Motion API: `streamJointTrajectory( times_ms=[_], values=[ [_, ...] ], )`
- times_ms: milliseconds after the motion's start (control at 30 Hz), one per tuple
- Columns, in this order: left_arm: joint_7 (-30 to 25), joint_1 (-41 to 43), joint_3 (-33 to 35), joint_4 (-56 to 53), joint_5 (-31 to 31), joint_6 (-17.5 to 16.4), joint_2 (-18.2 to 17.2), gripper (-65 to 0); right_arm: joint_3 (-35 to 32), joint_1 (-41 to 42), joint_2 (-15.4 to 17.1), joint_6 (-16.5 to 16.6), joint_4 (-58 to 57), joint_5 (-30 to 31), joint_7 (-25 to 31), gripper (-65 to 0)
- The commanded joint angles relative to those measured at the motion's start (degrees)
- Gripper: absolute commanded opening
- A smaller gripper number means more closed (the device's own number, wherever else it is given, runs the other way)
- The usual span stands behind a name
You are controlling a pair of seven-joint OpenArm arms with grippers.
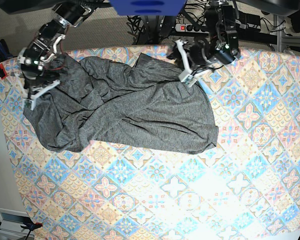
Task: Layout the t-shirt on the table in an organized manner, then fold the t-shirt properly
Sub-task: 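Move the left gripper back over the shirt and grasp its edge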
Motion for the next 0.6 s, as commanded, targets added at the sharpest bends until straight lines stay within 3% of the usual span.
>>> streamJointTrajectory(
  times_ms=[0,233,400,567],
  values=[
    [0.6,0.14,0.27,-0.57,0.38,0.1,0.1,-34.8,-0.14,0.5,0.58,-0.15,1.01,0.11,1.2,-65.0],
    [-10.83,6.47,0.54,-1.89,0.12,0.1,2.56,-34.8,-0.14,0.42,0.58,-0.15,0.92,0.11,1.2,-65.0],
    [-13.73,7.27,0.45,-2.15,1.35,0.1,3.17,-34.8,-0.23,0.68,0.67,-0.15,0.74,0.11,1.2,-65.0],
    [-18.83,8.06,0.54,2.95,10.31,0.1,3.17,-34.8,-0.23,0.77,0.67,-0.15,-2.51,0.02,1.2,-65.0]
  ],
)
